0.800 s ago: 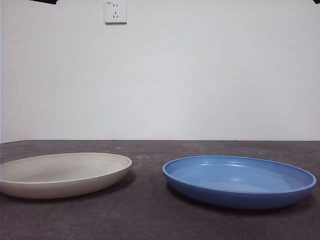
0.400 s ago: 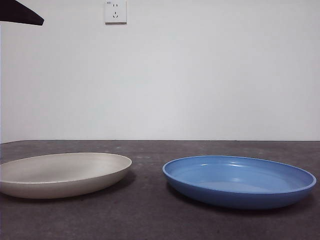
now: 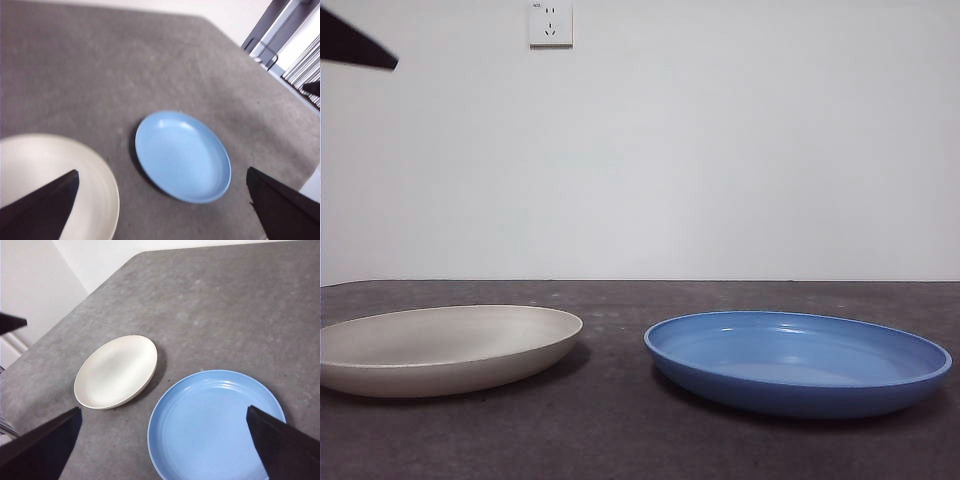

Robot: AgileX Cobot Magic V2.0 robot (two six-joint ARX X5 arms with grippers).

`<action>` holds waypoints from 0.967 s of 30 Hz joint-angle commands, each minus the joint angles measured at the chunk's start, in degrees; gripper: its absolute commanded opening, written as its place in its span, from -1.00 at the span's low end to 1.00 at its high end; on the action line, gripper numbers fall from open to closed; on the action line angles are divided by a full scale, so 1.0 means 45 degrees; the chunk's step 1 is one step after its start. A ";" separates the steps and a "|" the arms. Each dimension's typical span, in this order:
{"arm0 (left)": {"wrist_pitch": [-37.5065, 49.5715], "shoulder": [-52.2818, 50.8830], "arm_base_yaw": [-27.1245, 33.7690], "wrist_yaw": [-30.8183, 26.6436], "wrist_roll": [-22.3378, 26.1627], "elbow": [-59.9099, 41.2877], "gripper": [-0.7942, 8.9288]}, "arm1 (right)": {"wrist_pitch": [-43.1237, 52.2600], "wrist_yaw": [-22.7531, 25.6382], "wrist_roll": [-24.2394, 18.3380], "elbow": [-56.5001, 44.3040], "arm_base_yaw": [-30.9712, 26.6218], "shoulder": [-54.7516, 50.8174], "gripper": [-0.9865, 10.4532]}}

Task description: Pick up the white plate, put it on the blue plate, put it on desk

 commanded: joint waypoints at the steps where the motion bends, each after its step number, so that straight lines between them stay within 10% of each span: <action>1: -0.0631 0.0223 0.0306 0.0015 -0.0403 0.0413 0.49 | 0.0005 -0.0087 0.0534 0.0248 0.0053 0.0034 0.14; 29: -0.5100 0.8417 0.5644 0.1846 0.1423 0.3745 0.42 | -0.0287 -0.1753 0.1360 0.0248 0.0053 0.0044 0.14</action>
